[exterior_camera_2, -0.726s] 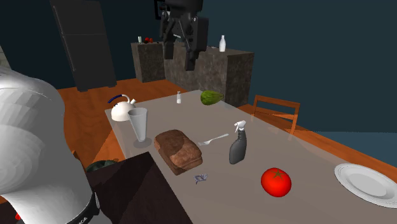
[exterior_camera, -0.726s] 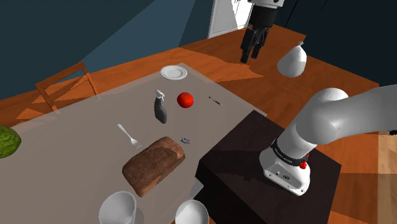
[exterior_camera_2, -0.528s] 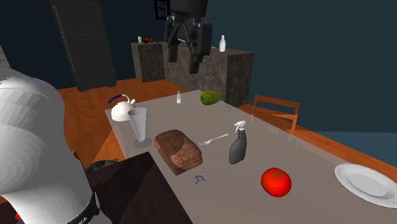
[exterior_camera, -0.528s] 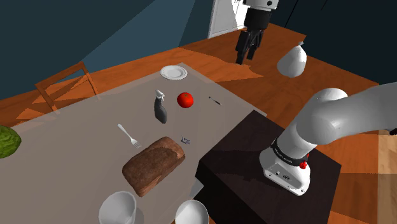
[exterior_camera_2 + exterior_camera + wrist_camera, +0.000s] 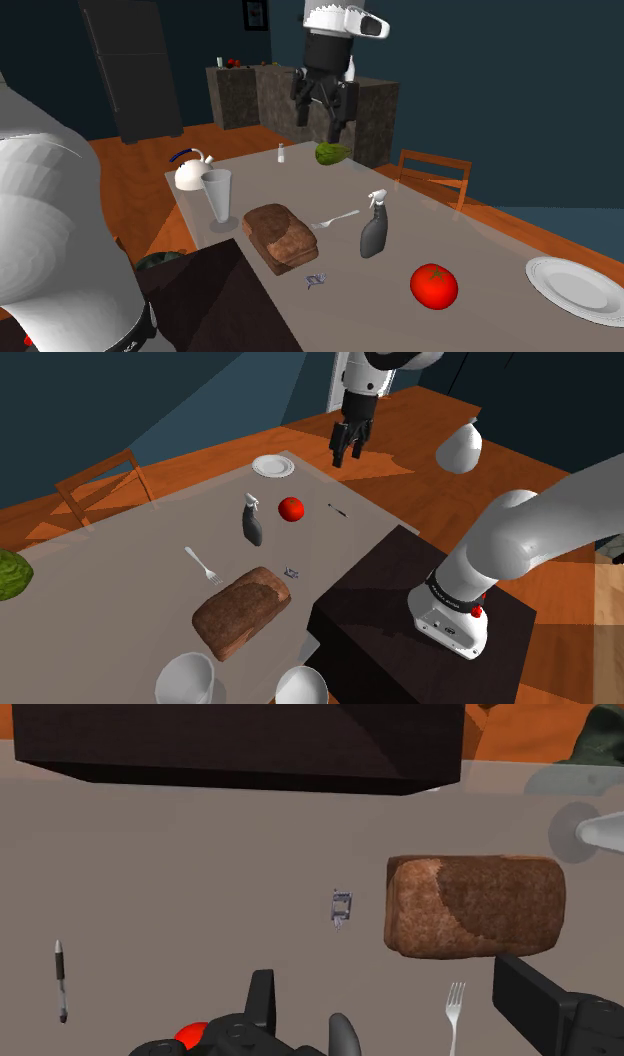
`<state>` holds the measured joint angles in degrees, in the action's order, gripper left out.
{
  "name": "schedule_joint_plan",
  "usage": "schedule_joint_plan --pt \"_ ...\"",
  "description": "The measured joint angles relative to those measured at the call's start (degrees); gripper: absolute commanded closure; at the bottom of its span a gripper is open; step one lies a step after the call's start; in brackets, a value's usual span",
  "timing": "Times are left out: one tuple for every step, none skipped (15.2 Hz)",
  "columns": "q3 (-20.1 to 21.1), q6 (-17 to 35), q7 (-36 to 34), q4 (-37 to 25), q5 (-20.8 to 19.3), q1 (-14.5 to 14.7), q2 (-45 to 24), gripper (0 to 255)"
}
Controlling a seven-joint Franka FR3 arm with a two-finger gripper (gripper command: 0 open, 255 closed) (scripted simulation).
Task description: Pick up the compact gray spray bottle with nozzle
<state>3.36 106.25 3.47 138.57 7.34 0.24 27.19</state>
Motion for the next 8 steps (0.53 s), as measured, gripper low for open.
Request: schedule_joint_plan --pt "0.2 1.8 -0.1 -0.2 -0.1 0.0 -1.9 0" --pt "0.9 3.1 -0.7 -1.4 0.0 0.2 -4.1 0" --pt "1.3 4.7 -1.1 -2.4 -0.1 0.3 -6.6 0" --pt "1.6 6.3 -1.3 -2.8 -0.2 0.4 -8.5 0" --pt "1.9 7.7 -1.7 -3.6 -0.4 0.5 -10.6 0" --pt "2.3 8.9 -2.2 -4.6 -0.5 0.6 -12.7 0" --pt "2.5 10.3 -2.4 -5.7 -0.8 0.6 -15.0 0" --pt "2.8 11.4 -2.8 -6.9 -1.1 0.7 -17.2 0"
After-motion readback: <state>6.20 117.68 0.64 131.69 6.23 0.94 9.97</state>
